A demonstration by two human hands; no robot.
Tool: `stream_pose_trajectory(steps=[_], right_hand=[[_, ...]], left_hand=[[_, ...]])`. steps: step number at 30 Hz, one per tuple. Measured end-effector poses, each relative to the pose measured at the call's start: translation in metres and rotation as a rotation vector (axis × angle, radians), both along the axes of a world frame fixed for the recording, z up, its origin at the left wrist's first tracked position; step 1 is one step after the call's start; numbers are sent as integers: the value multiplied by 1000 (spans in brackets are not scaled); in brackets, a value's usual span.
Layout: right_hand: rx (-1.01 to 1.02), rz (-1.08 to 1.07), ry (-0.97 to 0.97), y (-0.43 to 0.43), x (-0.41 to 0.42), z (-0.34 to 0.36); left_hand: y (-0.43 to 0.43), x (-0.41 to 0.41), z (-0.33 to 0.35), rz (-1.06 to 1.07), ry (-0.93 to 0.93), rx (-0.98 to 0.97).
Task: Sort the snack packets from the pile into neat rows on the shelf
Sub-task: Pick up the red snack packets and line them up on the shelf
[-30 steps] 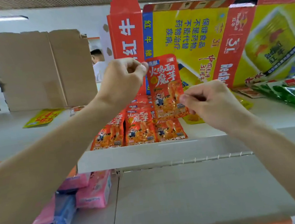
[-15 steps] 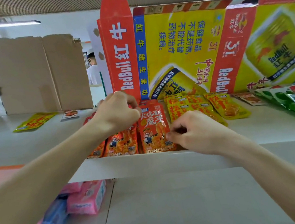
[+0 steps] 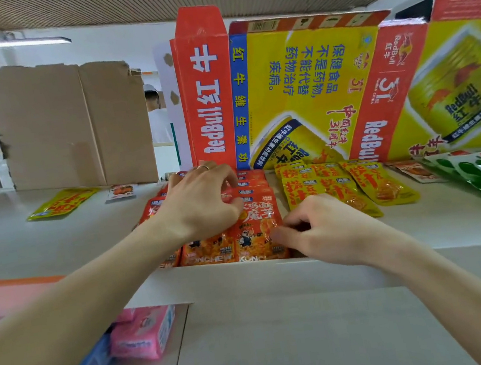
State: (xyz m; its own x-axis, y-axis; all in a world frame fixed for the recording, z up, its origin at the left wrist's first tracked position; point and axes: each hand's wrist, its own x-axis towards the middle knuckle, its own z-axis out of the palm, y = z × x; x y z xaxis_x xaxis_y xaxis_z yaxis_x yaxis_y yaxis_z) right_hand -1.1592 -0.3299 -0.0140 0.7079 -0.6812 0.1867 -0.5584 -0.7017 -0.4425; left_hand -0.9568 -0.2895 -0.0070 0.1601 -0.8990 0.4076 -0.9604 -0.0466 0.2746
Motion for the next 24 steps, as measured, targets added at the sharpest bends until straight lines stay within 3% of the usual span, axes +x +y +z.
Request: stream_pose_trajectory(steps=[4,8,12,18,24], right_hand=[[-257,-19,-207,-4,2,-4],[-419,53,-88,2,6,-7],[-412,45,29,10,11,-13],[-368,21,58,10,13,-13],[-400,13,52,13,18,-11]], left_hand=[[19,-2,5,-118,-33,-18],[49,-2,4,-131,-176,-25],[66,7,-5,-107,-210,-7],[59,15,-3,-145,-197,81],[63,19,-2,-138,-194,34]])
